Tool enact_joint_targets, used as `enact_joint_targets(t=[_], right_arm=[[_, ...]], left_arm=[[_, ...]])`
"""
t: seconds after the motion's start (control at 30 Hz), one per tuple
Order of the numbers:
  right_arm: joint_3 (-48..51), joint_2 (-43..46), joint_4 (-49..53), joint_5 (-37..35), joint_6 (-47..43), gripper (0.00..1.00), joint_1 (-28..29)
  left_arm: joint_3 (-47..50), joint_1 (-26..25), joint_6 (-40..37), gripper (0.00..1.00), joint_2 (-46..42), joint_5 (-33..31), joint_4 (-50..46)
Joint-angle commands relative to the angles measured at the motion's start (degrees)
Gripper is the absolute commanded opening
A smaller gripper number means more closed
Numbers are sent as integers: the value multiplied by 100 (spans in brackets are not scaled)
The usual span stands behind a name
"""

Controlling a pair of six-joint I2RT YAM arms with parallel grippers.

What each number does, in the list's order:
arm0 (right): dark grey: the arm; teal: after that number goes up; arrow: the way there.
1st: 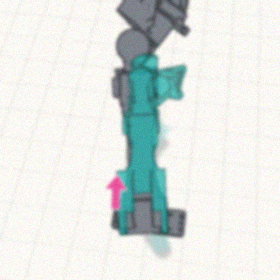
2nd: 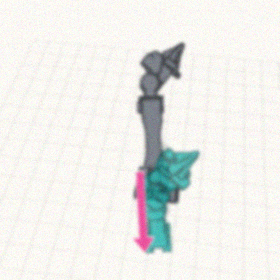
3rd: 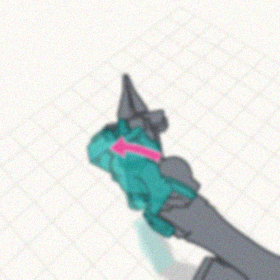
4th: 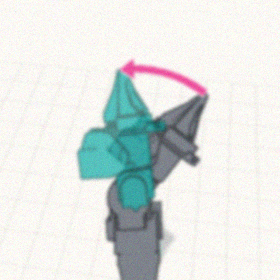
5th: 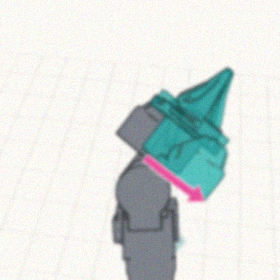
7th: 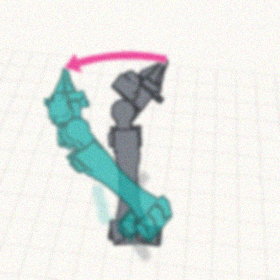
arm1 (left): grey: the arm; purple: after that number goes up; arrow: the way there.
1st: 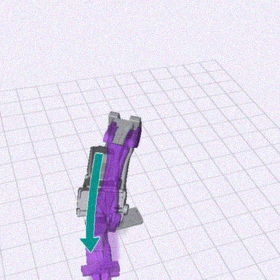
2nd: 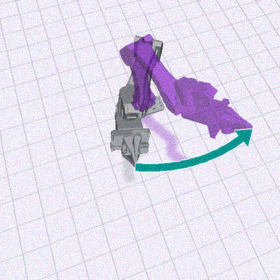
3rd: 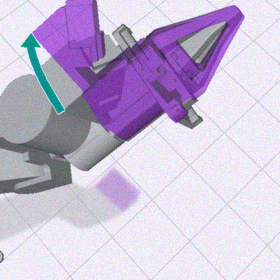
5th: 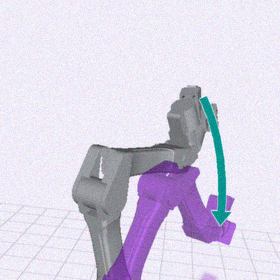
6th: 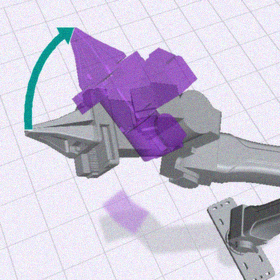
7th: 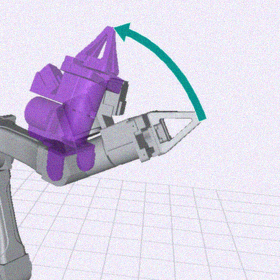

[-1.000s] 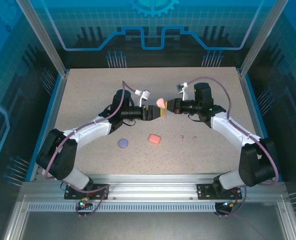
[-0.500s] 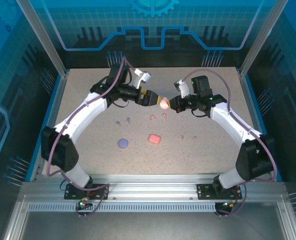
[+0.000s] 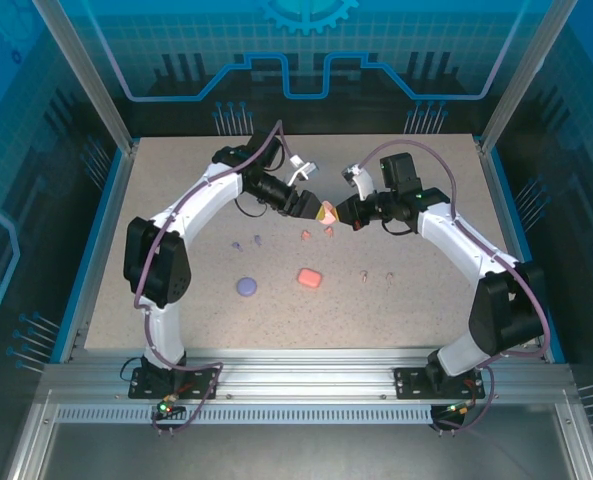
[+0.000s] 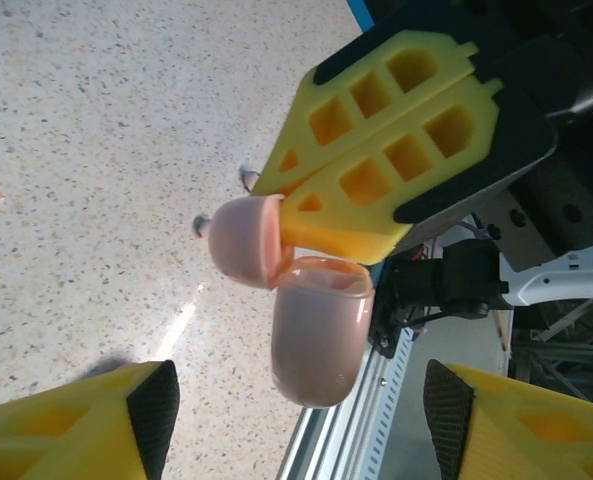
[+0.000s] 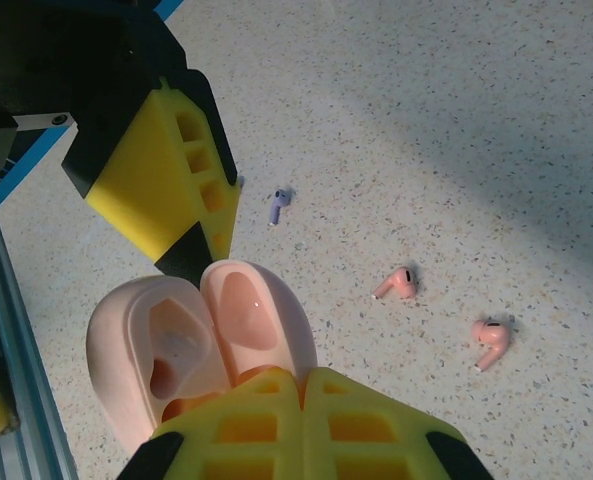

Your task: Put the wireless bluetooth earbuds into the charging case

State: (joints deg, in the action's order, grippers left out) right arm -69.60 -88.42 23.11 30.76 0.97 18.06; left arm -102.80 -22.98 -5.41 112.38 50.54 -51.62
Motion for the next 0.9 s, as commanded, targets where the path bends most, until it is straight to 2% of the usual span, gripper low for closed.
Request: enact_joint_targets(t=[0.0, 0.43, 0.87], right_arm=[[-106, -16, 52, 233, -121, 0, 39], [-132, 31, 50, 358, -70, 0, 44], [-159, 18, 37, 387, -19, 0, 74]], left_arm=[[-200, 22, -185, 66, 38, 433, -272], [-376, -48, -162, 53, 264, 509, -223], [-530, -144, -206, 45, 438, 544, -312]])
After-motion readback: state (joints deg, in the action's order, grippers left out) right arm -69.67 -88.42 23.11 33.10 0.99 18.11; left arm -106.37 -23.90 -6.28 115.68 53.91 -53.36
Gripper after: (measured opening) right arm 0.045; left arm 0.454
